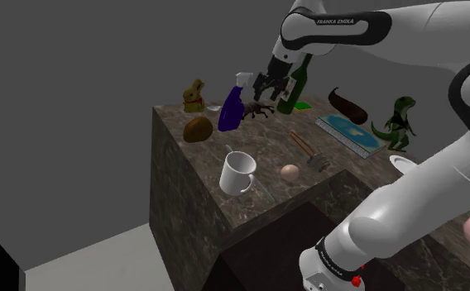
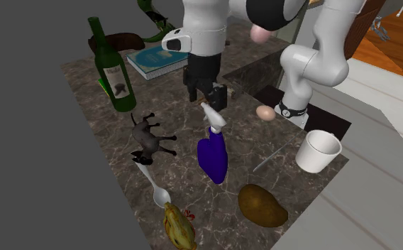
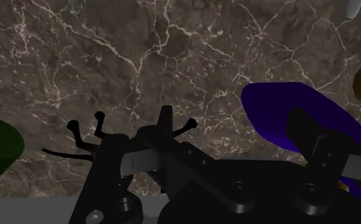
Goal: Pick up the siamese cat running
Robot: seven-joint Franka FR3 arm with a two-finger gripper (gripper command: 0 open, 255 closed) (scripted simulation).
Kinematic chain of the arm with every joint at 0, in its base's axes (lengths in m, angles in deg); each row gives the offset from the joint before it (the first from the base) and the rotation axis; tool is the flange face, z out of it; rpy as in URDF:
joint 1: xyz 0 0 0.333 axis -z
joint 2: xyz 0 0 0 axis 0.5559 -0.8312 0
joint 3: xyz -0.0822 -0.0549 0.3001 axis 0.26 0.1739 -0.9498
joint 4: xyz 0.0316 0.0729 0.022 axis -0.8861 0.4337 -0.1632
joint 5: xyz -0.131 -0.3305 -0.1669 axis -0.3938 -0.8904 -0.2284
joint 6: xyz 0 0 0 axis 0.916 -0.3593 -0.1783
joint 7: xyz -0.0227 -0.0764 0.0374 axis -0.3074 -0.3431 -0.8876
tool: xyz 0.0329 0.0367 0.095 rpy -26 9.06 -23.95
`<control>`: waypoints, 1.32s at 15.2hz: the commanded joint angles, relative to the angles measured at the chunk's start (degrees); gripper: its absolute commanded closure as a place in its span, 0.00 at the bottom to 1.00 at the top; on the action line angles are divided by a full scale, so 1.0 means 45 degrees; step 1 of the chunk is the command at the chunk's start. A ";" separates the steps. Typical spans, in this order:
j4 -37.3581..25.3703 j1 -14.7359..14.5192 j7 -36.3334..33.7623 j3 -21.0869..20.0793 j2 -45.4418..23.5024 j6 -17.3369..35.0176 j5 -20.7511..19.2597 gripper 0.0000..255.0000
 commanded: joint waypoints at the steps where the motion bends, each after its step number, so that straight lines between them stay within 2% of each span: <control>1: -0.0729 0.0111 0.0035 0.0143 -0.1045 0.0166 0.0013 0.00; 11: -0.4650 0.0842 0.0237 0.0715 -0.5600 0.0069 0.0291 0.00; 18: -0.3795 0.0850 0.0280 0.0684 -0.5925 0.1244 0.0363 0.00; 20: -0.3795 0.0850 0.0280 0.0684 -0.5924 0.1244 0.0363 0.00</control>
